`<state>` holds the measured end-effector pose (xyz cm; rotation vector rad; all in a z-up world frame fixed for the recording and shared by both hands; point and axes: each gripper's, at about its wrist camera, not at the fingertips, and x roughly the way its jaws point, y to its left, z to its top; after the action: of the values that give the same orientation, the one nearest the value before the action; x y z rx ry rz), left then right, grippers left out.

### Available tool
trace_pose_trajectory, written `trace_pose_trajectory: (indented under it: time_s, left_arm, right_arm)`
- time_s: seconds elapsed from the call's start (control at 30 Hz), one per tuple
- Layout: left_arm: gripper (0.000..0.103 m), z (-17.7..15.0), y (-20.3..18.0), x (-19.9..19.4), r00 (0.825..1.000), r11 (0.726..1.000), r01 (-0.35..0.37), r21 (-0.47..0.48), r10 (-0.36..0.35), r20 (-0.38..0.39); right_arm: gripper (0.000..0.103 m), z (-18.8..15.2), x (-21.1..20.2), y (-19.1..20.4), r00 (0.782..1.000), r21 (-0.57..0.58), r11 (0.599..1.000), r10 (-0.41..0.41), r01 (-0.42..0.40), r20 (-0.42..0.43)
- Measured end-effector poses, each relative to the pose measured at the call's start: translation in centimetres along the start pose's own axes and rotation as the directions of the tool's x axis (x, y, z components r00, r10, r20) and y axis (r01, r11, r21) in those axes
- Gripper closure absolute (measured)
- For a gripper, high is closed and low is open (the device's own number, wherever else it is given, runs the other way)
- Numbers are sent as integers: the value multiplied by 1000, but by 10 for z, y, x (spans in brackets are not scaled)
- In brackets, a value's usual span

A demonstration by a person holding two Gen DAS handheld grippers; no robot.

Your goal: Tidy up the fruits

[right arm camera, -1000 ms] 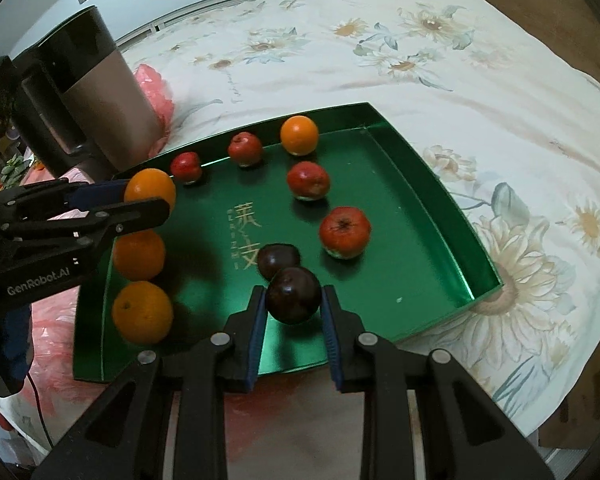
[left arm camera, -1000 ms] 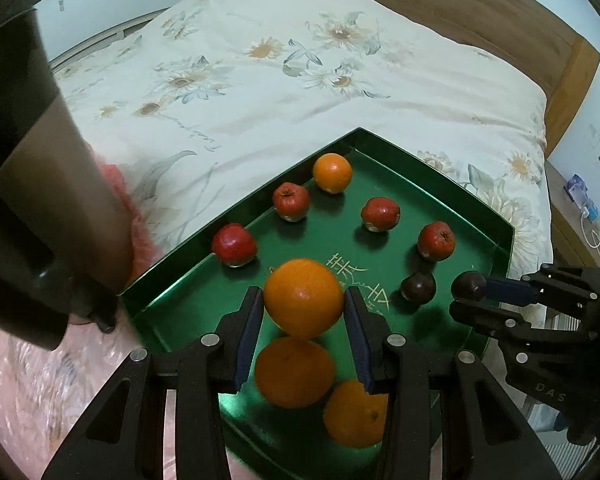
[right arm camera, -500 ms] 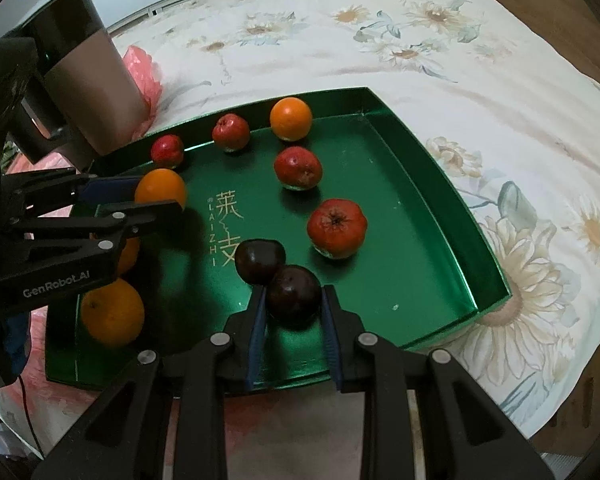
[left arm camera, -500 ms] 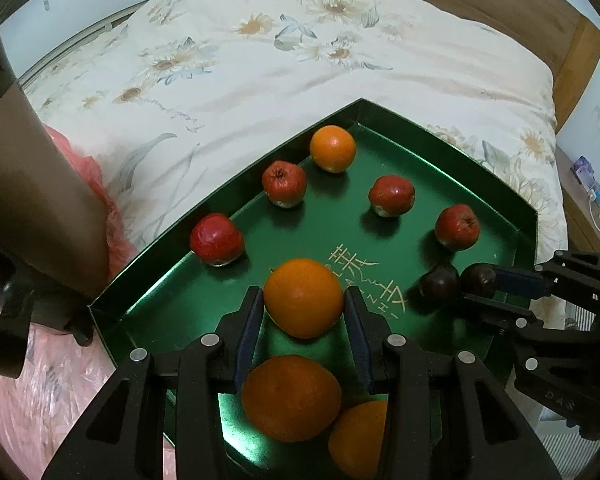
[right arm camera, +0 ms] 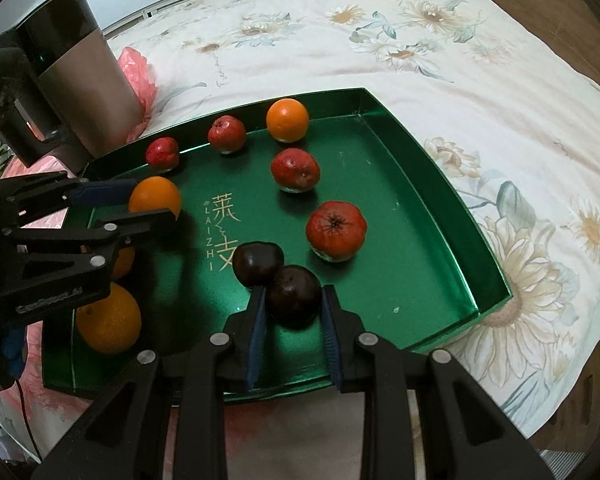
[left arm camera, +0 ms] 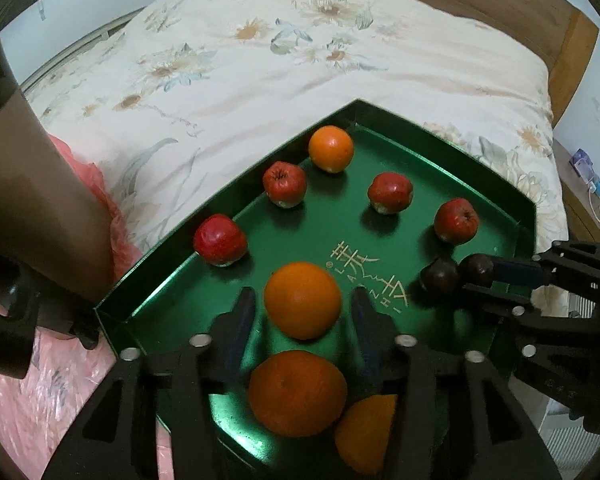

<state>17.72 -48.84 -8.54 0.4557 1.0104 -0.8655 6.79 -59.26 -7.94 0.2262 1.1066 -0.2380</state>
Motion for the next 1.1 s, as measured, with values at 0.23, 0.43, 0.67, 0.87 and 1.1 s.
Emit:
trace_pose_trajectory:
  time_s: [0.23, 0.43, 0.67, 0.87, 1.1]
  left_arm:
    - [55, -2, 2, -14, 1000, 1000, -9, 0, 9, 23]
    - [55, -7, 7, -29, 999, 1000, -7, -18, 8, 42]
    - [55, -19, 14, -49, 998, 999, -2, -37, 4, 63]
    - [49, -35, 31, -67, 997, 998, -6, -69, 11, 72]
    - [49, -61, 58, -84, 996, 993, -48, -111, 56, 67]
  right_arm:
    - [70, -1, -4, 4, 1000, -3, 1000, -7, 7, 3]
    - [68, 1, -8, 8, 1000, -9, 1000, -11, 11, 10]
    - [65, 3, -24, 15, 998, -1, 1000, -19, 19, 54]
    - [35, 8, -33, 31, 995, -6, 999, -38, 39, 93]
    - [22, 15, -37, 67, 992, -35, 999, -27, 31, 126]
